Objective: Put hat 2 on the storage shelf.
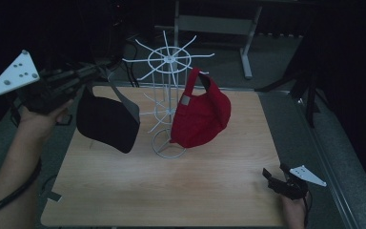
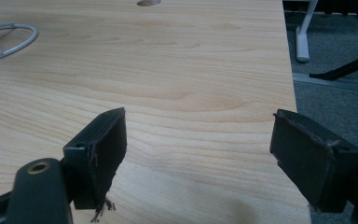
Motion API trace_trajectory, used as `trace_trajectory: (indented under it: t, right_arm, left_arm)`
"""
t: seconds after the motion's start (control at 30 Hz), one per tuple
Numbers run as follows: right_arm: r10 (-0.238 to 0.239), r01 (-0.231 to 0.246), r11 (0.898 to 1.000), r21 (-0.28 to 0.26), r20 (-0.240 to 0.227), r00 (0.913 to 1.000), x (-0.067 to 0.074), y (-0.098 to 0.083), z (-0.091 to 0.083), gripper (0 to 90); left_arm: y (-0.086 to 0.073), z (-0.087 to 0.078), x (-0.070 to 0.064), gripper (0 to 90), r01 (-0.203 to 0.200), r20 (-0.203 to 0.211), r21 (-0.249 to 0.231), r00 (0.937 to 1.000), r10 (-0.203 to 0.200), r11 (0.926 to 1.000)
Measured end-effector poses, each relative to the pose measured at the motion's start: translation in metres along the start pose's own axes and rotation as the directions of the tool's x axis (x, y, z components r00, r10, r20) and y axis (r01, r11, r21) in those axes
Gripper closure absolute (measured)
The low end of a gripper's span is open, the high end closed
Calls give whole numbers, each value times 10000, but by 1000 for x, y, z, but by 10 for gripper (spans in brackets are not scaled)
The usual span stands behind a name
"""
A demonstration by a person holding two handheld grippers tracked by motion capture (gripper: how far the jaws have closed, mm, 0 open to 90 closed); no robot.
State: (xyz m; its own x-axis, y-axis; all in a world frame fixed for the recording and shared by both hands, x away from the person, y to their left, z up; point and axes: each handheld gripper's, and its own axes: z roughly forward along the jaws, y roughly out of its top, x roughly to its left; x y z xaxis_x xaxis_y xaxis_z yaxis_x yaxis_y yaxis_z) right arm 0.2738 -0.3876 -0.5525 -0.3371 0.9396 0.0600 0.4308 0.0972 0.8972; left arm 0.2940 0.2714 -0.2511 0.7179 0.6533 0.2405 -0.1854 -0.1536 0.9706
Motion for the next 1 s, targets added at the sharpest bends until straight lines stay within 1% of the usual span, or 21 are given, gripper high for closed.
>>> trace_trajectory:
  t: [0.03,0.13,0.17,0.23,0.27,0.33,0.37,0.4,0.5,0.57,0.6,0.67,0.8,0.87,0.9,1.0]
  right_arm:
    - [-2,2,10000,4,-9,10000,0,0,0,183]
    - [2,-2,10000,-11,-9,10000,0,0,0,183]
    - [1,-1,10000,-16,0,10000,0,0,0,183]
    - [16,-16,10000,-26,-7,10000,0,0,0,183]
    - [10,-10,10000,-23,-8,10000,0,0,-1,183]
    - [10,-10,10000,-16,-23,10000,-1,0,-1,183]
    - [16,-16,10000,-23,-28,10000,-1,0,-1,183]
    - [15,-15,10000,-27,-31,10000,-1,0,-1,183]
    - [10,-10,10000,-30,-43,10000,-1,0,-1,183]
    - [8,-8,10000,-32,-44,10000,-1,0,-1,183]
    - [16,-16,10000,-26,-40,10000,-1,0,-1,183]
    - [26,-26,10000,-47,-50,10000,-1,0,-1,183]
    - [45,-46,10000,-45,-66,10000,-1,0,-1,183]
    - [39,-40,10000,-50,-61,10000,-1,0,-1,183]
    - [49,-49,10000,-49,-73,10000,-1,0,-1,183]
    - [73,-73,9999,-68,-90,9999,-2,0,-1,183]
  left_arm:
    - [2,3,1,890,-74,-43,-84,10000,74,9999]
    - [4,8,3,890,-33,-132,-192,9999,30,9998]
    - [7,12,5,890,-7,-159,-255,9999,3,9997]
    - [9,15,6,890,-16,-139,-259,9999,12,9997]
    - [12,17,7,890,-86,-203,-226,9998,82,9997]
    - [16,22,8,890,-155,-173,-193,9997,152,9997]
    - [19,27,10,890,-280,-203,-36,9994,279,9996]
    - [19,27,10,890,-280,-203,-36,9994,279,9996]
    - [23,36,15,890,-391,-286,105,9988,394,9992]
    - [24,39,16,890,-389,-267,122,9989,392,9992]
    - [25,43,18,890,-450,-344,246,9984,458,9987]
    - [25,48,19,890,-491,-368,319,9981,502,9983]
    - [24,54,22,890,-435,-390,404,9982,451,9982]
    - [22,58,24,889,-393,-463,527,9981,417,9978]
    - [19,62,25,889,-360,-470,678,9981,393,9970]
    - [17,66,25,889,-310,-508,797,9981,351,9963]
